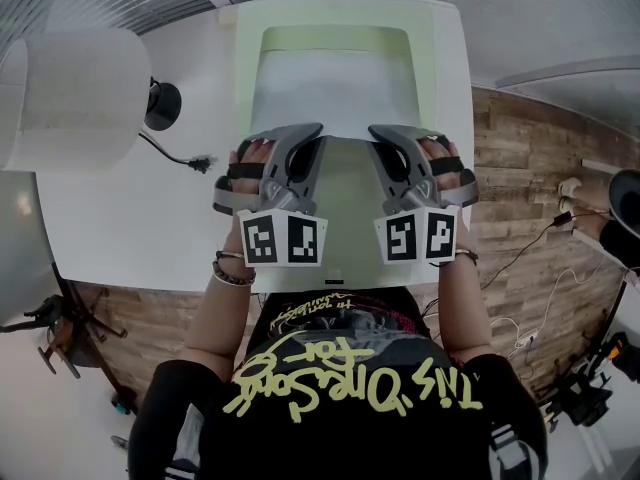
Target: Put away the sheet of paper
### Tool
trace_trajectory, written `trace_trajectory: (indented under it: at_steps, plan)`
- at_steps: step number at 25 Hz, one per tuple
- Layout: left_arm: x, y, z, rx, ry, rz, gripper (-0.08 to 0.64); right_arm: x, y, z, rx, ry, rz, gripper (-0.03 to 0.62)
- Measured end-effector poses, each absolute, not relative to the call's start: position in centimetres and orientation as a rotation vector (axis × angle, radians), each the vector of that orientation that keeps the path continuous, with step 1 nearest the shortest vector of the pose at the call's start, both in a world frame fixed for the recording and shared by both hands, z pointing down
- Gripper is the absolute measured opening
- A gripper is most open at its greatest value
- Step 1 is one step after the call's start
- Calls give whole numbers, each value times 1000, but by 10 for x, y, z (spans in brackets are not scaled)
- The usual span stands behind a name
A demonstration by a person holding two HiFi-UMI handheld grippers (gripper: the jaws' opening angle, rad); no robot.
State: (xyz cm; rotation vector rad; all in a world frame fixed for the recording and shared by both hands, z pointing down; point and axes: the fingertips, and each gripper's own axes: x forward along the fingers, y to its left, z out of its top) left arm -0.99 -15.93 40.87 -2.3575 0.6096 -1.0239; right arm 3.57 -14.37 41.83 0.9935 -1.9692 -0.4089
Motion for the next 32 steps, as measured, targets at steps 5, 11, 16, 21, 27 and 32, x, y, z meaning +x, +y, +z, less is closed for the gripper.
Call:
trace_trajectory:
  at_steps: [5, 11, 16, 21, 27, 32]
  plan:
    - [-9, -164, 407, -2350, 620, -1026, 8, 36, -146, 417, 987, -1968, -414, 9]
    - [-10, -166, 407, -2343, 622, -1030, 8, 36, -150, 417, 996, -1965, -409, 9]
    - [-7, -169, 405, -2335, 622, -1035, 8, 39, -153, 415, 994, -1962, -412, 9]
    - [-6, -175, 408, -2332, 628, -1043, 8, 39, -158, 417, 993, -1964, -409, 9]
    - [-6, -181, 410, -2329, 631, -1052, 8, 39, -164, 419, 986, -1967, -408, 9]
    - [-5, -183, 411, -2328, 630, -1064, 8, 41, -167, 421, 982, -1963, -405, 9]
